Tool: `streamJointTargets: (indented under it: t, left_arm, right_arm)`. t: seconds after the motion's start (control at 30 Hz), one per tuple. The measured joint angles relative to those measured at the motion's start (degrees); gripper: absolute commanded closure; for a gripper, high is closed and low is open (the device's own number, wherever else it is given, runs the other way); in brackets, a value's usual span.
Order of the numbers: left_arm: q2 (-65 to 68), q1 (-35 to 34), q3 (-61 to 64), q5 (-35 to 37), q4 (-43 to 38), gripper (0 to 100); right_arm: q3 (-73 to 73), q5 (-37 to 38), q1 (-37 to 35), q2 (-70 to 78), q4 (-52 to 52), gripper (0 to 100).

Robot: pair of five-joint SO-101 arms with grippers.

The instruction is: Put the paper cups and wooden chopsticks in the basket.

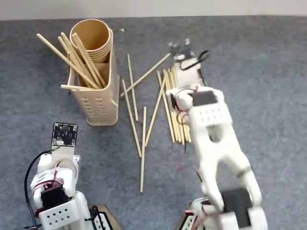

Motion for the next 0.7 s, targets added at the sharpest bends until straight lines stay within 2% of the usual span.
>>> streamJointTargets:
  t: [0.3,0.5,0.57,0.7]
  left_arm:
    - [0.0,0.0,0.0,0.0,0.0,83]
    - [0.0,0.0,0.0,0.0,0.0,83]
    - [0.0,0.0,0.0,0.0,0.0,83]
    - [0.0,0.0,0.0,0.0,0.0,83]
  right_arm:
    - [-11.43,3.34,1.49,28.57,-2.64,94.3]
    - [-15.91,3.34,4.4,35.34,-2.81,95.7]
    - [-16.26,3.34,4.92,35.87,-2.73,99.8]
    - [-16.26,3.34,5.36,35.6,-2.73,99.5]
